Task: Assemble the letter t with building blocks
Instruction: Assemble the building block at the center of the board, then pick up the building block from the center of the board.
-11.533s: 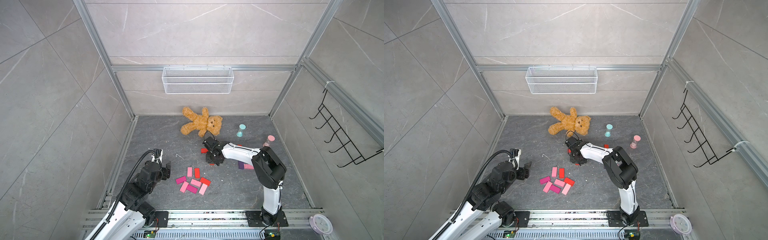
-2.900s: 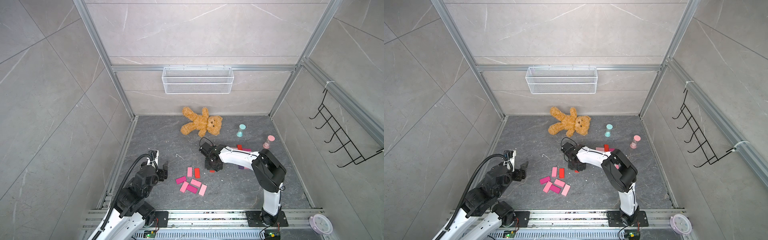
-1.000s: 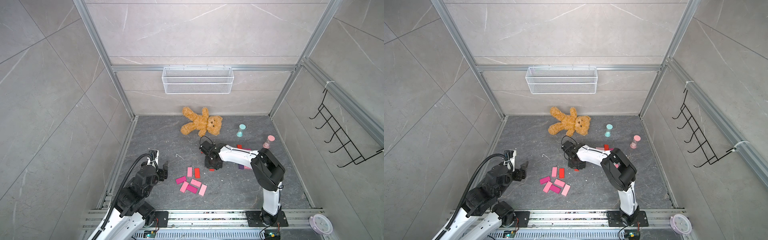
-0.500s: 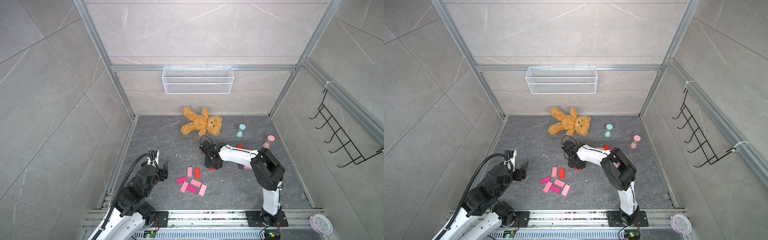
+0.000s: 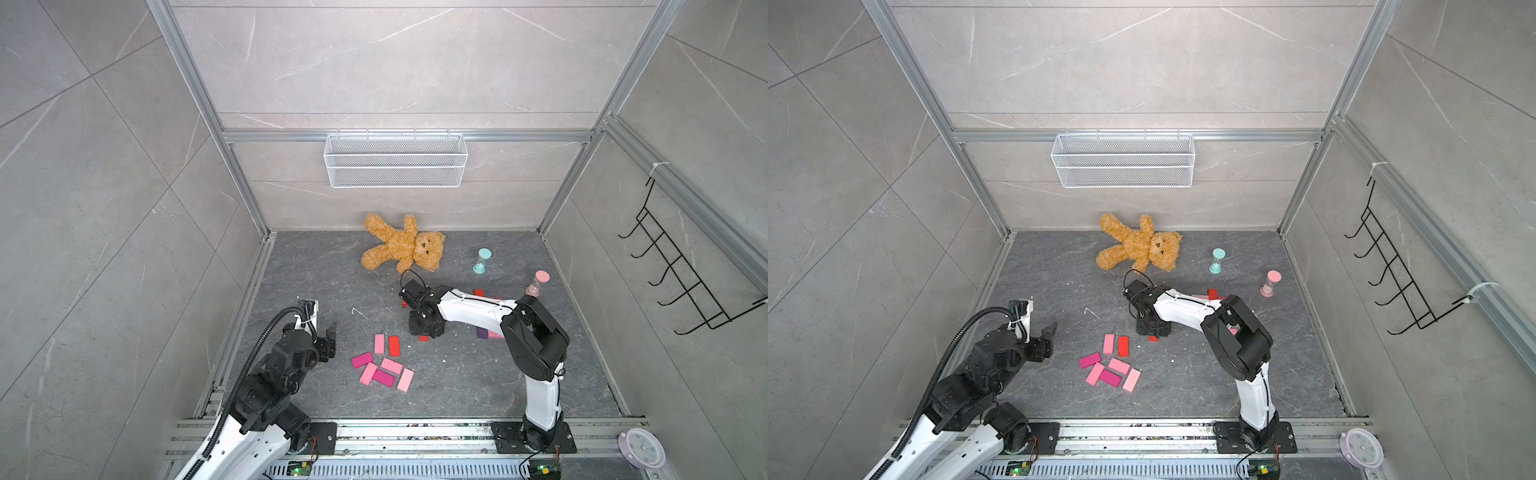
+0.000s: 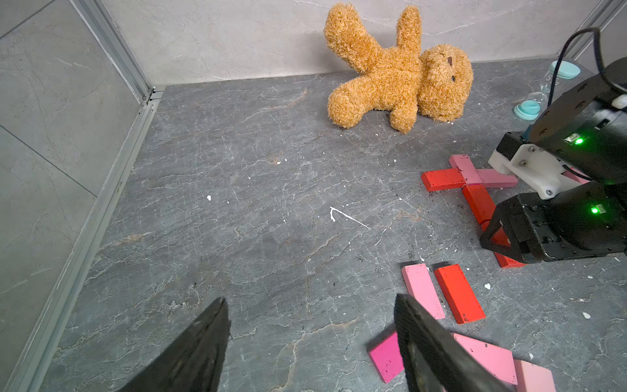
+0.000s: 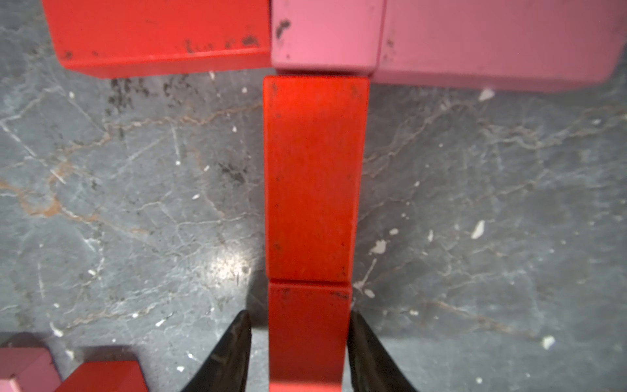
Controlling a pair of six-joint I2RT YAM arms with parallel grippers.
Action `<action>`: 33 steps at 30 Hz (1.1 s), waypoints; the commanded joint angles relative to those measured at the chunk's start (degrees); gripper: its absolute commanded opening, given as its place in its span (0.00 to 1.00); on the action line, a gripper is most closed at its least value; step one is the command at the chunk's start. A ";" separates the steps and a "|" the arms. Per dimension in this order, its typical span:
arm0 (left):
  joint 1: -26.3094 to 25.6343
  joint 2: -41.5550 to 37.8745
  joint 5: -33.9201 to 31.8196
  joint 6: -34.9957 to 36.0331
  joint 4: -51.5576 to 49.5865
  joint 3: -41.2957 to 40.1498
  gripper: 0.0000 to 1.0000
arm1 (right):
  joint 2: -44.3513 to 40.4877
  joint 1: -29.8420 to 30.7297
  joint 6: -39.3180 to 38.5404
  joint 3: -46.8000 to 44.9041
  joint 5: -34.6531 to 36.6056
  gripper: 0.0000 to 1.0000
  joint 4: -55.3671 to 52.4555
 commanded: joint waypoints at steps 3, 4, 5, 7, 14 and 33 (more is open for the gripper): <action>0.07 1.10 -0.85 -0.23 -0.04 1.17 0.79 | -7.48 0.67 -3.59 -1.35 2.51 0.48 -0.94; 0.04 1.01 -1.32 -0.16 -0.16 1.19 0.79 | -8.68 1.32 -3.91 -1.28 3.22 0.48 -1.82; 0.02 0.76 -1.43 -0.08 -0.12 1.19 0.79 | -9.74 2.18 -3.95 -1.37 3.99 0.48 -2.77; 0.09 0.49 -1.66 0.06 0.27 0.94 0.79 | -11.34 4.40 -3.49 -1.91 4.47 0.49 -3.95; 0.03 1.88 -1.96 0.23 0.68 1.03 0.79 | -14.12 13.95 4.70 -7.32 3.09 0.49 -3.53; 0.03 2.24 -1.58 -0.07 0.97 0.86 0.79 | -9.05 23.15 14.00 -12.88 -3.00 0.49 1.41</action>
